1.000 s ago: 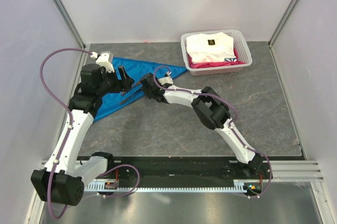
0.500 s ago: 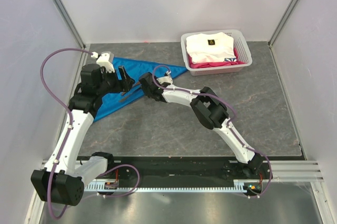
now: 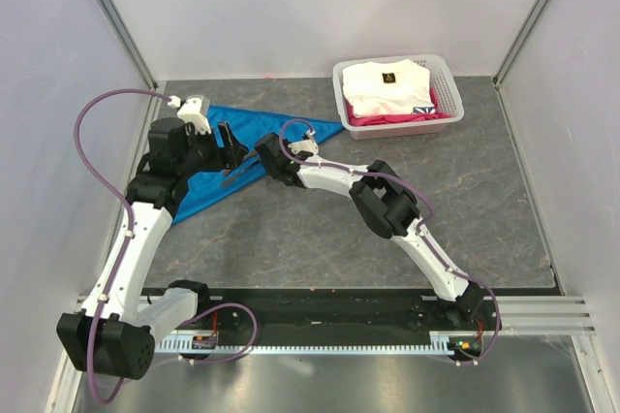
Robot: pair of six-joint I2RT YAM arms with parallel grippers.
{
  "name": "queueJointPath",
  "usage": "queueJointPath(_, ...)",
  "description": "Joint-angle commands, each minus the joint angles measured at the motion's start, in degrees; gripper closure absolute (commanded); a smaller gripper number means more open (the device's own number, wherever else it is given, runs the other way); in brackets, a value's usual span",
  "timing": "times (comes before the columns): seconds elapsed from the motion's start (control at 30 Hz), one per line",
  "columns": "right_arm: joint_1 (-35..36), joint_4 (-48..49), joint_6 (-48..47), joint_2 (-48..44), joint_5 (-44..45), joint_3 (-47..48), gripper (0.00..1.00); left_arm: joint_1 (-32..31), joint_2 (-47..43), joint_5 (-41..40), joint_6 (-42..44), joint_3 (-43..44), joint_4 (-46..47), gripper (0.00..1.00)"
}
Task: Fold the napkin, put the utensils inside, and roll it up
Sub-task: Place the utensil onto the napkin
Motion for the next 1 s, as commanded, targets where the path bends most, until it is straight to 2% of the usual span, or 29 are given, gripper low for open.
queueJointPath(0.0, -0.32, -0.84, -0.44, 0.24, 2.98, 2.72, 1.00, -0.14, -0.56, 1.27, -0.24, 0.36, 2.01, 0.21)
queueJointPath(0.4, -0.75, -0.84, -0.70, 0.51, 3.08, 3.42, 0.99, -0.14, -0.47, 1.01, -0.15, 0.36, 1.92, 0.21)
queueJointPath(0.5, -1.02, -0.84, -2.28, 0.59, 2.64, 4.12, 0.86, -0.14, -0.56, 1.01, -0.06, 0.18, 2.01, 0.21)
queueJointPath(0.53, -1.02, -0.67, -2.72, 0.42, 2.72, 4.30, 0.77, -0.14, -0.47, 0.92, -0.06, 0.27, 2.01, 0.21)
queueJointPath(0.73, -1.02, -0.05, -7.12, -1.86, 4.30, 3.95, 0.55, -0.14, -0.56, 1.27, 0.20, 0.18, 2.10, 0.21)
queueJointPath(0.83, -1.28, 1.25, -9.57, -4.58, 4.83, 1.41, 0.53, -0.14, -0.56, 1.36, 0.20, 0.01, 2.27, 0.21)
queueJointPath(0.97, -2.59, 5.56, -15.46, -10.73, 5.54, -7.35, 0.50, -0.14, -0.47, 1.36, 0.20, -0.08, 2.27, 0.21)
